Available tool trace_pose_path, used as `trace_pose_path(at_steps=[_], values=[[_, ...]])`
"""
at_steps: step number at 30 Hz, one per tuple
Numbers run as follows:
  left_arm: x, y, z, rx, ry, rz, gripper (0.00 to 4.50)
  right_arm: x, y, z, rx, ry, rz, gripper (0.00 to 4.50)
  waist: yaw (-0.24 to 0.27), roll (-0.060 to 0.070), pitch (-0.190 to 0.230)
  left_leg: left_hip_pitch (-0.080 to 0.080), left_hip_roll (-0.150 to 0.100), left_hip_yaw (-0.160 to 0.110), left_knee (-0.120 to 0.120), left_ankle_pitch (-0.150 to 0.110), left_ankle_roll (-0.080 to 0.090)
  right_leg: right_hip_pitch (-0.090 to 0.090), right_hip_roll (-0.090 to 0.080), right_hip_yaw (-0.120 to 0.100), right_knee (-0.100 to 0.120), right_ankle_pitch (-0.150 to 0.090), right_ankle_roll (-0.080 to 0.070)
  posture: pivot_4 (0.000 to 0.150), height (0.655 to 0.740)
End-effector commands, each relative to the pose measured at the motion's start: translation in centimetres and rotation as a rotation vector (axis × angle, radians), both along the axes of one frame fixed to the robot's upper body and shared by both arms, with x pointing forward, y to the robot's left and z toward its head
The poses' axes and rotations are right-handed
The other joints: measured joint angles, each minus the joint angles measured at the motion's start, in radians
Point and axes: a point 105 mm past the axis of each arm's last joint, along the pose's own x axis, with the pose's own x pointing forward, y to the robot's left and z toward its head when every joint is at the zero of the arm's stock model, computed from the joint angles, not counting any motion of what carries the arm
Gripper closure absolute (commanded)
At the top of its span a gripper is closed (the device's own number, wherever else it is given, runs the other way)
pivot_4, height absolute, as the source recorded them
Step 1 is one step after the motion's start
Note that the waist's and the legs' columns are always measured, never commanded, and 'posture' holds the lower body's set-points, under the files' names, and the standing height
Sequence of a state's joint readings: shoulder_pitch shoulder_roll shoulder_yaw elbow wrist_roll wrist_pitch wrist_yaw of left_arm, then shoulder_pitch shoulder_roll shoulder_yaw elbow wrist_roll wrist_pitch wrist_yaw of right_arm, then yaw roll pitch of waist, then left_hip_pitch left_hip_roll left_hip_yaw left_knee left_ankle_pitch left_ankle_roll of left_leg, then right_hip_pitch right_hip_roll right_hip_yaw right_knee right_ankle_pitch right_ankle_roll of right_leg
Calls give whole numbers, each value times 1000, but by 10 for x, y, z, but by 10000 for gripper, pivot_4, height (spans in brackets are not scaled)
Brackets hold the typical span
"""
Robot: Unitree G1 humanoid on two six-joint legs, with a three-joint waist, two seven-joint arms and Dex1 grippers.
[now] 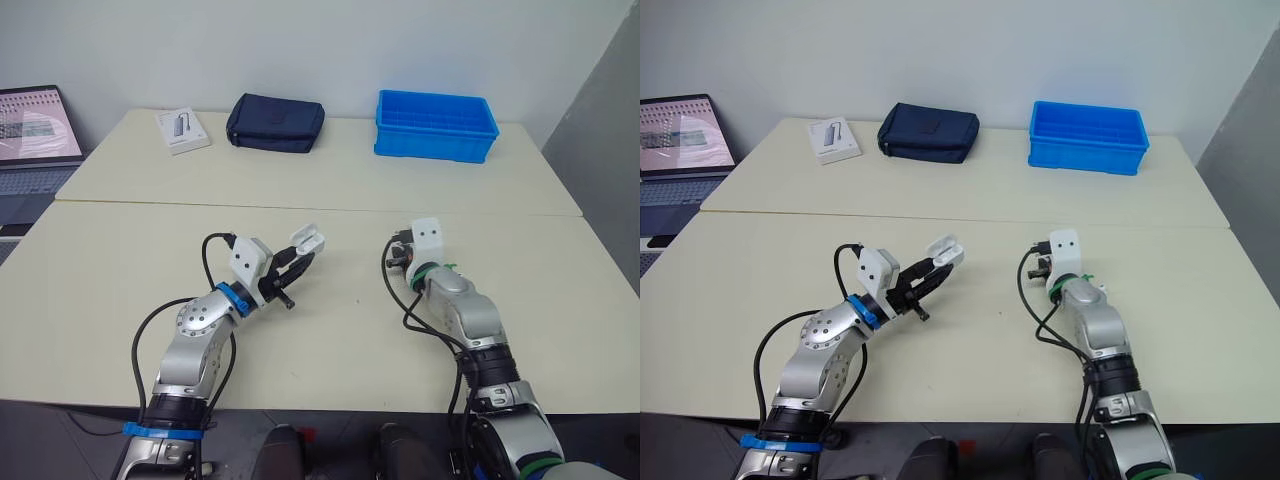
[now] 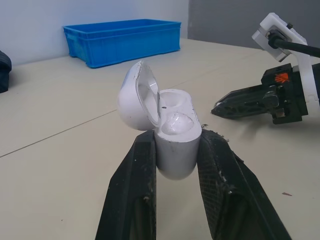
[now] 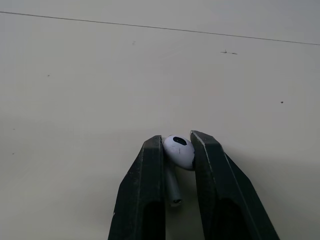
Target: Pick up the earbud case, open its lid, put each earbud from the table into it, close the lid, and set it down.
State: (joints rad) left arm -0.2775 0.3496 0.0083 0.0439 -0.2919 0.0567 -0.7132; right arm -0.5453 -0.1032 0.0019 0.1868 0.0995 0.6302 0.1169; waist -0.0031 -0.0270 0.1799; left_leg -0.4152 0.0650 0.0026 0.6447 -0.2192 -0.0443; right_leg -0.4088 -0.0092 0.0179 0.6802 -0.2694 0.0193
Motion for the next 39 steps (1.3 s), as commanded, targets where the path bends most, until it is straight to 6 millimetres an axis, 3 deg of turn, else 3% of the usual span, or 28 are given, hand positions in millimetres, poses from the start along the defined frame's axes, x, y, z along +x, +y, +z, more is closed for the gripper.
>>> trace_pose_path(at_steps=[1,5,9,12,15,18,24,34,39], values=[[-3,-3,16,-3,-63,-11,37227,-9,0,-1,-10,22,97,40724,0,0,0,0,0,0,0,0,0,0,0,0,0,0,0,1500,7357],[-8,-3,14,-5,-58,-10,37227,-33,19,22,-75,-63,463,40724,-2,0,0,0,0,0,-1,0,0,0,0,0,-1,0,0,1500,7357],[-16,-5,12,-2,-55,-16,37227,-83,12,33,-202,-77,919,40724,-3,1,1,-1,0,0,-2,0,0,-1,0,0,-2,-1,2,1500,7357],[-21,-4,11,6,-49,-19,37227,-121,-25,31,-382,49,1204,40724,-2,1,1,0,0,0,-1,0,0,-1,0,0,-2,-2,3,1500,7357],[-25,-4,10,13,-42,-21,37227,-141,-63,25,-573,149,1370,40724,-1,2,2,0,0,0,-1,0,0,0,0,-1,-2,-2,3,1500,7357],[-27,-4,10,13,-31,-20,37227,-146,-96,17,-696,253,1426,40724,-5,1,2,2,0,1,0,0,0,1,0,0,-2,-2,2,1500,7357],[-30,-2,7,21,-13,-24,37227,-144,-133,0,-846,388,1449,40724,-8,1,2,4,0,2,0,0,0,2,0,1,-1,-2,2,1500,7357],[-31,-1,5,23,-8,-22,37227,-146,-148,-16,-854,481,1438,40724,-5,0,1,7,-1,3,2,0,0,6,-2,2,-2,-1,3,1500,7357],[-31,-1,5,25,-9,-21,37227,-152,-151,-13,-822,498,1457,40724,-3,-1,0,7,-1,3,2,0,0,6,-2,3,-2,-1,3,1500,7357]])
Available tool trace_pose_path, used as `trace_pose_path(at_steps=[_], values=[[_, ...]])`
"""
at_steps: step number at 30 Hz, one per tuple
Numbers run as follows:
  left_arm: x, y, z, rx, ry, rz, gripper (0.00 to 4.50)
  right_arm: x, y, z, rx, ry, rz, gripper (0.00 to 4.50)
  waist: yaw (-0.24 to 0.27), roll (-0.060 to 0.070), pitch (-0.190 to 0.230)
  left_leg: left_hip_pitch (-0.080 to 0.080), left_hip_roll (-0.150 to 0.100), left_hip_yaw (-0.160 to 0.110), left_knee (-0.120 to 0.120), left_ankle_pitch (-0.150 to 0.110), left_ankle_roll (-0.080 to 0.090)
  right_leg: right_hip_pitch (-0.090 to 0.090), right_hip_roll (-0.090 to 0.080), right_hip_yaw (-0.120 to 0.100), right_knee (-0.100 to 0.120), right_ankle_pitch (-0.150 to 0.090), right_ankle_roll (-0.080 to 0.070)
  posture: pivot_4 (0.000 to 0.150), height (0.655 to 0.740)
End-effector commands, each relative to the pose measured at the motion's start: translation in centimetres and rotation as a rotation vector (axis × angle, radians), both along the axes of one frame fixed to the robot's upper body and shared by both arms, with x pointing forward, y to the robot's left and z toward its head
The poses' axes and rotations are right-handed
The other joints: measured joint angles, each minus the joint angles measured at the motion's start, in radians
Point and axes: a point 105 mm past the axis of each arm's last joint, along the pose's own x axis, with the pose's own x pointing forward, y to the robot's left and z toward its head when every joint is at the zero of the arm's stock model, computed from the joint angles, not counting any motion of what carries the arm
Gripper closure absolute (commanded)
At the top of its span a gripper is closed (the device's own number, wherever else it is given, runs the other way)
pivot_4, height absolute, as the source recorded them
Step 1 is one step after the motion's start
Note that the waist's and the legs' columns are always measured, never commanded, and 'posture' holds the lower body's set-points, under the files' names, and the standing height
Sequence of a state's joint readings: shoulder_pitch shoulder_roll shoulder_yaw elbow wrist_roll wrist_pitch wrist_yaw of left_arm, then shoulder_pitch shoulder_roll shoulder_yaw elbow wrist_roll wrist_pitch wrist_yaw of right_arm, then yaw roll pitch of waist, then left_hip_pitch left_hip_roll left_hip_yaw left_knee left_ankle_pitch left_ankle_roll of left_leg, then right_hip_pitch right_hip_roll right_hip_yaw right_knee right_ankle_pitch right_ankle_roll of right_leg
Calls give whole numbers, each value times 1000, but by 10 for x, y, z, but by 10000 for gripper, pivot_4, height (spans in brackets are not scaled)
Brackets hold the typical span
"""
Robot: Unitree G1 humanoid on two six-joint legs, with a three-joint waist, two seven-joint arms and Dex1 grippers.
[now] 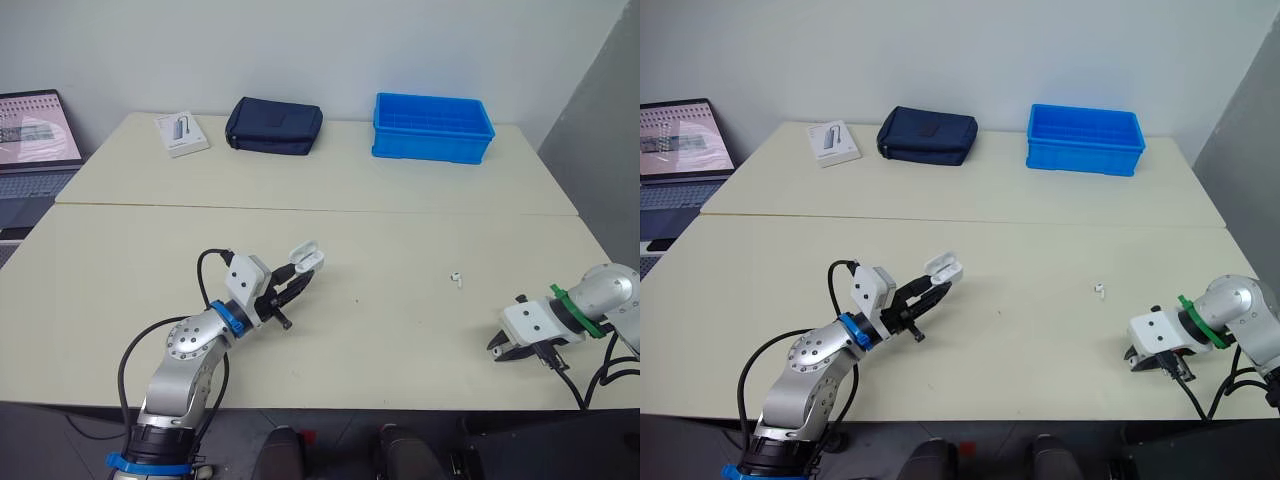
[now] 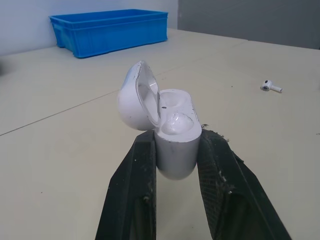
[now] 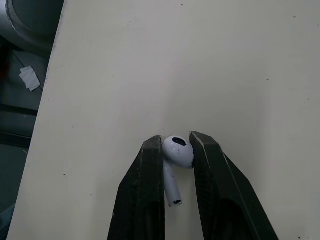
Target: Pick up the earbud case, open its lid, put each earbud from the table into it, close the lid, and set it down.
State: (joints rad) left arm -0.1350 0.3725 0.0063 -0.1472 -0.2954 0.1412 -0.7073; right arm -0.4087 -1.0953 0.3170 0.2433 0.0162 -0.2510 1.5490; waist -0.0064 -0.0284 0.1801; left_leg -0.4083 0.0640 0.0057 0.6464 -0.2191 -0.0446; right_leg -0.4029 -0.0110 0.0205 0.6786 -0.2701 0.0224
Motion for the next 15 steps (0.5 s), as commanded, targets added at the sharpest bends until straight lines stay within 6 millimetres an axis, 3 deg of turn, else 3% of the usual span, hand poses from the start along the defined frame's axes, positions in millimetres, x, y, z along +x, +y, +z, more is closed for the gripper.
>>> trace_pose_path(at_steps=[1,11,15], values=[[-2,0,13,-3,-51,-8,37227,-17,-17,-8,-58,122,-18,40724,2,0,0,0,0,0,0,0,0,0,0,0,0,0,0,1500,7357],[1,-3,16,-4,-54,-17,37227,-19,-23,-10,-51,142,-56,40724,7,0,0,0,0,0,-1,0,0,-1,0,-1,0,-1,-1,1500,7357],[3,-4,16,-5,-53,-20,37227,-18,-23,-11,-46,125,-51,27046,5,-1,0,0,0,0,-1,0,0,0,0,0,0,0,-1,1500,7357]])
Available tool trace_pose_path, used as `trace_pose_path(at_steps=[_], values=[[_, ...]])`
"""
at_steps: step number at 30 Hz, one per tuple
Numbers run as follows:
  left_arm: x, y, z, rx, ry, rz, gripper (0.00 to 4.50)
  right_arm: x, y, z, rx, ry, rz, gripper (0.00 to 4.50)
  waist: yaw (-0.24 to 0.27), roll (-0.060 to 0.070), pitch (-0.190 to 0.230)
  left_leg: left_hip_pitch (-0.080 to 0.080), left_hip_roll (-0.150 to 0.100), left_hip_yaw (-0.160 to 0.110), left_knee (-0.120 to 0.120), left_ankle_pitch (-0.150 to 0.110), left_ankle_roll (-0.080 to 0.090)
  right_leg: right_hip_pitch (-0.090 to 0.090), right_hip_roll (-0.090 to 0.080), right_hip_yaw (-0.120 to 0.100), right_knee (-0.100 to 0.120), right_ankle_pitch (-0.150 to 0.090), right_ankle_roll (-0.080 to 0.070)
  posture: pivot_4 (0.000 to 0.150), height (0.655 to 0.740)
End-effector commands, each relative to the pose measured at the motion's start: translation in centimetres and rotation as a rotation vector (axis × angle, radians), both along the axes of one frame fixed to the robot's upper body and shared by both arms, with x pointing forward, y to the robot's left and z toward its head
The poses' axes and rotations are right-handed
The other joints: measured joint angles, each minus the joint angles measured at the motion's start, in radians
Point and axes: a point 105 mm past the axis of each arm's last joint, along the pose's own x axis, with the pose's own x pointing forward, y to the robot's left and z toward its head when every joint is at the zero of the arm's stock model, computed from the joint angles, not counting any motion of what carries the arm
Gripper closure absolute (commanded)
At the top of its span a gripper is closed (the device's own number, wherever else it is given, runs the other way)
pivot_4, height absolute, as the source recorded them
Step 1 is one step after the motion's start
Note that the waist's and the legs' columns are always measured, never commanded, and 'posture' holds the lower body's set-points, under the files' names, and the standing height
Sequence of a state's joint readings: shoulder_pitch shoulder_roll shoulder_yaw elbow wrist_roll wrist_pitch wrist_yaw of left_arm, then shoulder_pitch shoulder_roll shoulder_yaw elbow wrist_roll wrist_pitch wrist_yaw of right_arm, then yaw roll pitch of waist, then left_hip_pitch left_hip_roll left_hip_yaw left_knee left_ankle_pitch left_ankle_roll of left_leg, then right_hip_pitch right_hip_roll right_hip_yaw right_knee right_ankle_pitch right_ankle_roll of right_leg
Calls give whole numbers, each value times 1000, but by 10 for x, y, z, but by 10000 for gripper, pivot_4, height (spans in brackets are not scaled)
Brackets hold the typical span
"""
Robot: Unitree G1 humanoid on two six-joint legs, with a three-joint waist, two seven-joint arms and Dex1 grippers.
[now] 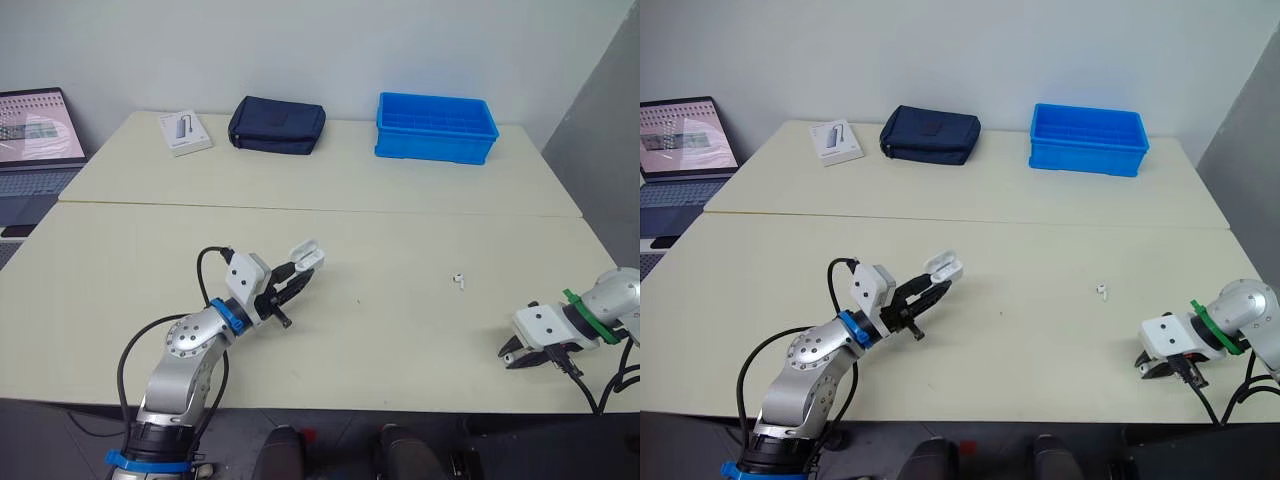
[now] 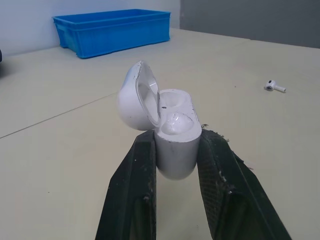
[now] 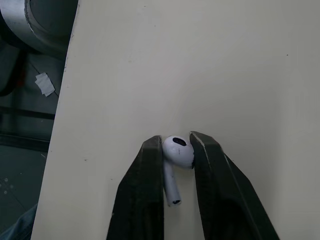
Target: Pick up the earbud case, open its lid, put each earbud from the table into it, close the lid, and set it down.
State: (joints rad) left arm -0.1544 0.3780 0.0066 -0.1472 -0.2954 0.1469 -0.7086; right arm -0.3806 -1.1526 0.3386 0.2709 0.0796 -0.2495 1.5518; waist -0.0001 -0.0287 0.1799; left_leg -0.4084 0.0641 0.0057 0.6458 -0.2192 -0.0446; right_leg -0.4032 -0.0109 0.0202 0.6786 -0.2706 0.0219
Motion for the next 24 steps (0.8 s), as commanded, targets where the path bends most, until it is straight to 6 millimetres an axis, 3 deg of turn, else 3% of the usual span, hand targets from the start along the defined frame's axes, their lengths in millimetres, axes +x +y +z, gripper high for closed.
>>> trace_pose_path(at_steps=[1,2,7,17,20,24], values=[[0,-3,11,-11,-39,-16,37227,-9,-8,-9,-43,67,9,23655,-2,0,0,0,0,0,0,0,0,0,0,0,0,0,0,1500,7357],[0,-3,10,-12,-37,-17,37227,-9,-7,-8,-32,61,15,20355,-2,-1,0,1,0,0,0,0,0,1,0,0,0,0,0,1500,7357],[0,-3,6,-12,-29,-19,37227,-8,-2,4,8,28,29,20232,-3,0,0,8,0,2,-1,0,0,7,0,2,0,0,-1,1500,7357],[1,-8,2,-20,-15,-30,37227,-6,11,59,84,-115,-135,20232,-2,4,3,8,0,1,-2,0,0,7,0,1,0,-1,-1,1500,7357],[1,-8,1,-20,-12,-33,37227,-8,9,65,-10,-163,-293,20232,-1,4,3,8,1,1,-2,0,0,7,0,1,0,-1,-2,1500,7357],[3,-10,1,-18,-9,-40,37227,-18,21,64,-79,-182,-316,18472,-3,4,3,8,0,1,-2,0,0,6,0,1,0,-1,-2,1500,7357]])
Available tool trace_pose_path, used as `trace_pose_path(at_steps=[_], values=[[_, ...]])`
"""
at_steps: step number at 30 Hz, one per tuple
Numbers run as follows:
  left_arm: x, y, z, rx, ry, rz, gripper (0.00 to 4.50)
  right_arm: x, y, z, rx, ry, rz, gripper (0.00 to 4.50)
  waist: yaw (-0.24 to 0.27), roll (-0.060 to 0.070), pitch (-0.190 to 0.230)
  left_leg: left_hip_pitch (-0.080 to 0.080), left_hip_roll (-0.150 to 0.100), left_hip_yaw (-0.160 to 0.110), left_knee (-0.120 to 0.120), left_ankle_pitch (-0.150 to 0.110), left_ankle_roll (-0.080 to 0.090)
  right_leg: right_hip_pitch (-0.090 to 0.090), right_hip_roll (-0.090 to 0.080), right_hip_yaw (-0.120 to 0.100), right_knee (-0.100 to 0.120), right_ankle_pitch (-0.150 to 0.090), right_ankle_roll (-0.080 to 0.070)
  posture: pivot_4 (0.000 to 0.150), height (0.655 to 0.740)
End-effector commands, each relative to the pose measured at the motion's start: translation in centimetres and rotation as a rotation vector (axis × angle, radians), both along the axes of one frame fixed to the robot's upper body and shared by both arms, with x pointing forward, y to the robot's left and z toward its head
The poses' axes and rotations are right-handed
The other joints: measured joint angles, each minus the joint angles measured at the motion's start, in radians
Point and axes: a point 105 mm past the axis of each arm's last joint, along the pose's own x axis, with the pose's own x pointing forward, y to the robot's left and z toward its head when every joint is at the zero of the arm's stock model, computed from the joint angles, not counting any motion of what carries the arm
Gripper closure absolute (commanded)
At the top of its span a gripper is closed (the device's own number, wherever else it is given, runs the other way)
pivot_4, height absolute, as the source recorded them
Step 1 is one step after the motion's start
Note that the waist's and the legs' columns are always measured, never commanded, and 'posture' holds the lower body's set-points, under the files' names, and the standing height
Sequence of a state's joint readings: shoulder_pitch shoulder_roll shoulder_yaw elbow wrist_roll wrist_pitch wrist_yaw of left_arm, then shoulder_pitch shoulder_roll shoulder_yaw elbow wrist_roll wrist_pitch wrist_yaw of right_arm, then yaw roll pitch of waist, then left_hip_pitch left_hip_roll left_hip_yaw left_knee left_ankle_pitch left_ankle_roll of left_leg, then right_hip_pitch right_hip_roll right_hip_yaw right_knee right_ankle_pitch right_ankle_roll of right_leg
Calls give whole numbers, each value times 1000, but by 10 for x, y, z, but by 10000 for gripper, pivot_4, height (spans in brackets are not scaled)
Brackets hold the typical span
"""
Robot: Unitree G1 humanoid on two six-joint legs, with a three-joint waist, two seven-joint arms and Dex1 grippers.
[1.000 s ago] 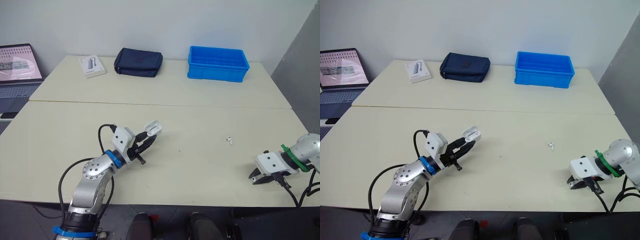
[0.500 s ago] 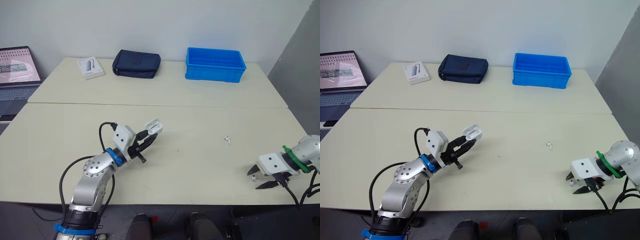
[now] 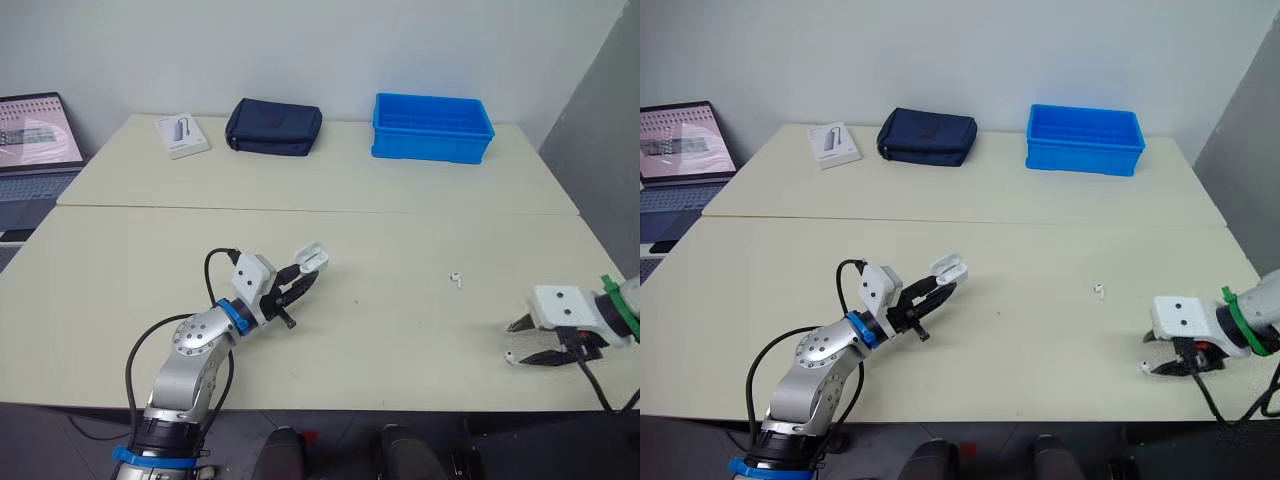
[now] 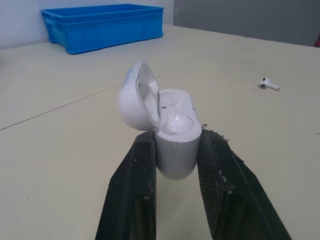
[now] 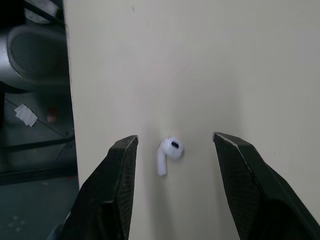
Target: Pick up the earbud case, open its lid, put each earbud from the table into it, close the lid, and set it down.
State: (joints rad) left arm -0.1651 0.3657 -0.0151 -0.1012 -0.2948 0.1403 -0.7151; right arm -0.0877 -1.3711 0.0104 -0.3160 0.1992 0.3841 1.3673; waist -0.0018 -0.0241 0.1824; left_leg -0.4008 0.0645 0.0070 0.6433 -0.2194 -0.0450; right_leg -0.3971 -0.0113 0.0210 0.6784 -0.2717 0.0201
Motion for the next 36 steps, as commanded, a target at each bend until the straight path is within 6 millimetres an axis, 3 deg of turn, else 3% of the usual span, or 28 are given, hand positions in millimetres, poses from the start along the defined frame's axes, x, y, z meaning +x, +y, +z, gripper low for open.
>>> trace_pose_path(at_steps=[1,5,13,22,25,34,36], values=[[1,-6,10,-10,-43,-27,37227,2,10,10,-47,-86,-23,16601,-2,0,0,0,0,0,0,0,0,0,0,0,0,0,0,1500,7357],[3,-7,9,-7,-42,-33,37227,8,13,-3,-89,-125,-53,4260,-1,-1,0,0,0,0,0,0,0,-1,0,0,0,-3,-6,1500,7357],[1,-10,6,-5,-39,-36,37227,19,6,-28,-191,-117,-86,3869,-2,-1,0,-7,-1,2,0,0,0,-9,0,1,0,0,1,1500,7357],[0,-8,4,-3,-35,-28,37227,17,4,-37,-195,-70,-97,3869,-2,-1,0,-8,-1,1,0,0,0,-9,0,0,0,0,1,1500,7357],[1,-8,4,-4,-34,-29,37227,15,5,-39,-183,-55,-108,9453,-2,-1,0,-8,-1,1,1,0,0,-9,0,0,0,0,1,1500,7357],[1,-9,4,-5,-33,-32,37227,13,8,-41,-172,-40,-112,40961,-4,-1,0,-8,-1,1,2,0,0,-8,0,1,0,1,2,1500,7357],[1,-9,4,-5,-34,-33,37227,14,8,-37,-168,-48,-108,41193,-4,-1,0,-8,-1,1,3,0,0,-8,0,1,0,1,2,1500,7357]])
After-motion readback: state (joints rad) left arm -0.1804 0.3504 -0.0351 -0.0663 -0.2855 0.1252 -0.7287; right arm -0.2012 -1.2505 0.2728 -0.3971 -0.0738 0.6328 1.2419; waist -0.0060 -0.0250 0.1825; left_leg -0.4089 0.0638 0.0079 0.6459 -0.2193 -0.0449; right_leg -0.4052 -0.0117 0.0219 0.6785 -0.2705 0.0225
